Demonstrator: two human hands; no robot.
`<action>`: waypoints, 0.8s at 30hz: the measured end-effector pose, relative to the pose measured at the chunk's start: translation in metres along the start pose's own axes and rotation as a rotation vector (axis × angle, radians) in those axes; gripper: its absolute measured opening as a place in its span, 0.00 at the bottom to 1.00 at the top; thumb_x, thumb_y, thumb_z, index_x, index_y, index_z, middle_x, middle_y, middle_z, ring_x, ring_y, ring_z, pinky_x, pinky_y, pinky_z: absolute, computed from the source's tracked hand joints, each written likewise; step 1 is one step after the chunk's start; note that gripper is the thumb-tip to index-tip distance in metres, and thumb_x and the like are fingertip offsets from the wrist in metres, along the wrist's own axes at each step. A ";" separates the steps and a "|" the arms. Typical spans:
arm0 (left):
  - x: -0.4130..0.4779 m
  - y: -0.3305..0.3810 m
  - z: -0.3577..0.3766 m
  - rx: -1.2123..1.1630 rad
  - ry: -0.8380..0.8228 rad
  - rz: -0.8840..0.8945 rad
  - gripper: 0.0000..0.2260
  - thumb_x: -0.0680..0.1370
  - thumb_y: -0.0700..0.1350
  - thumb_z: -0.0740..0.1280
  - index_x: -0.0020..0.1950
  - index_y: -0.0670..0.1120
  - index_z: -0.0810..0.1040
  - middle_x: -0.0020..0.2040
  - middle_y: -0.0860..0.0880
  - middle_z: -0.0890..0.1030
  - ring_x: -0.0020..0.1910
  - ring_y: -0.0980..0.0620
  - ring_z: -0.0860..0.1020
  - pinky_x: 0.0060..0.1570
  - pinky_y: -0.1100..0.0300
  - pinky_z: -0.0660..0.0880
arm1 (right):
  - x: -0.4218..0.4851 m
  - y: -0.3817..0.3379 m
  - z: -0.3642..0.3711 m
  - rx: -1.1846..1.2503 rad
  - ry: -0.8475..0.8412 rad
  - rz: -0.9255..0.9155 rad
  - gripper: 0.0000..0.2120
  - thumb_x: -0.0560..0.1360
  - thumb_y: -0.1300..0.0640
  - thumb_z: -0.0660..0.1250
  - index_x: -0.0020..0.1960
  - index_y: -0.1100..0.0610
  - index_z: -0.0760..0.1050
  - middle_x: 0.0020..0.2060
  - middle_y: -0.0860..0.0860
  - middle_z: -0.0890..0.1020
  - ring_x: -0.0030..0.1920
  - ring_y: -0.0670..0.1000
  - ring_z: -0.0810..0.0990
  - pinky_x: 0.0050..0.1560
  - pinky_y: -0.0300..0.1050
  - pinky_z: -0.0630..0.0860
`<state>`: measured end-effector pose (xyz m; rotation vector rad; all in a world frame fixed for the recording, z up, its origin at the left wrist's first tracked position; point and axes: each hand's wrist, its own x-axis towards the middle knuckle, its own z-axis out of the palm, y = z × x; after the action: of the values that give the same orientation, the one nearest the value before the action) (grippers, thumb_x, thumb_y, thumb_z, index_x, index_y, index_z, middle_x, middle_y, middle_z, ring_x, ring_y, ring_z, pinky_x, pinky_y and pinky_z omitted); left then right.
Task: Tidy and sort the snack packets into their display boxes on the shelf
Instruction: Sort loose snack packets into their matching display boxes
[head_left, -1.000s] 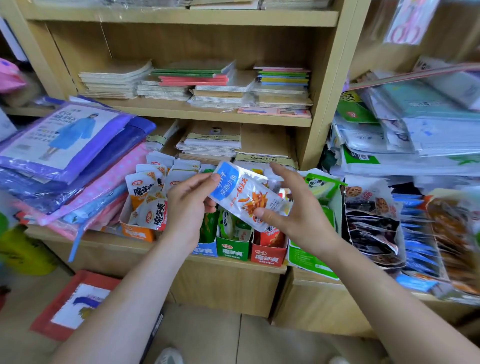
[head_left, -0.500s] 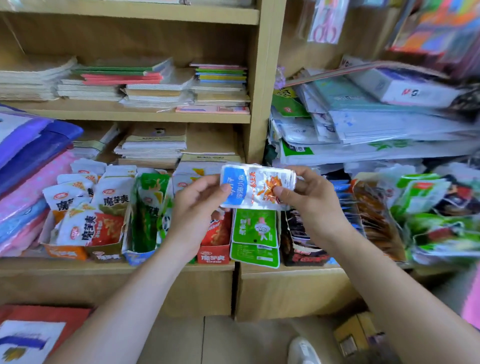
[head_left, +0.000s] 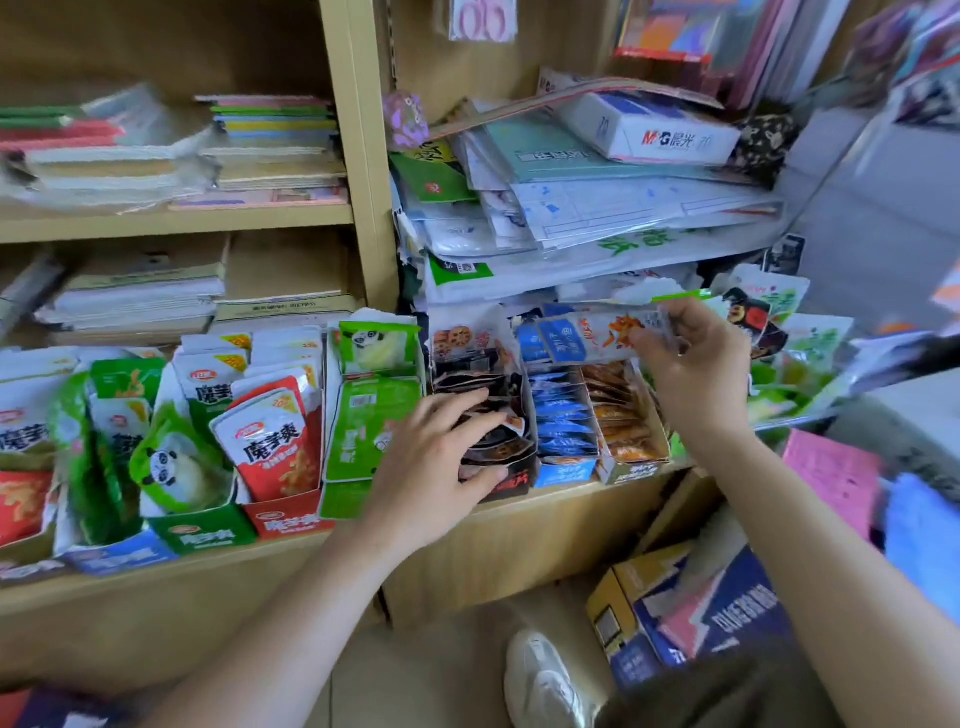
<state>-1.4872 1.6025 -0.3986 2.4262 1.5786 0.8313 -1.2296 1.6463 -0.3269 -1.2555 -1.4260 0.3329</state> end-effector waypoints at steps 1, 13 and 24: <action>0.002 0.001 0.004 0.019 0.012 0.001 0.22 0.76 0.55 0.72 0.71 0.57 0.76 0.73 0.57 0.71 0.71 0.51 0.67 0.63 0.55 0.63 | 0.000 0.003 -0.005 -0.076 -0.017 -0.040 0.08 0.75 0.64 0.72 0.48 0.52 0.79 0.38 0.43 0.82 0.36 0.35 0.78 0.38 0.26 0.70; 0.012 0.002 0.018 -0.034 0.096 -0.084 0.11 0.76 0.47 0.74 0.58 0.56 0.85 0.63 0.58 0.79 0.62 0.54 0.75 0.61 0.59 0.68 | -0.001 0.034 0.001 -0.420 -0.230 -0.371 0.11 0.75 0.66 0.71 0.56 0.58 0.84 0.44 0.52 0.86 0.44 0.46 0.74 0.45 0.40 0.73; 0.005 -0.002 0.011 -0.067 0.033 -0.085 0.12 0.77 0.48 0.73 0.60 0.55 0.84 0.65 0.60 0.78 0.66 0.59 0.72 0.60 0.79 0.53 | 0.013 0.050 0.027 -0.469 -0.312 -0.291 0.12 0.77 0.64 0.69 0.58 0.54 0.84 0.42 0.58 0.84 0.43 0.59 0.80 0.45 0.53 0.80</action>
<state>-1.4815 1.6098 -0.4062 2.2940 1.6254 0.8981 -1.2257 1.6879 -0.3675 -1.3789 -2.0093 -0.0122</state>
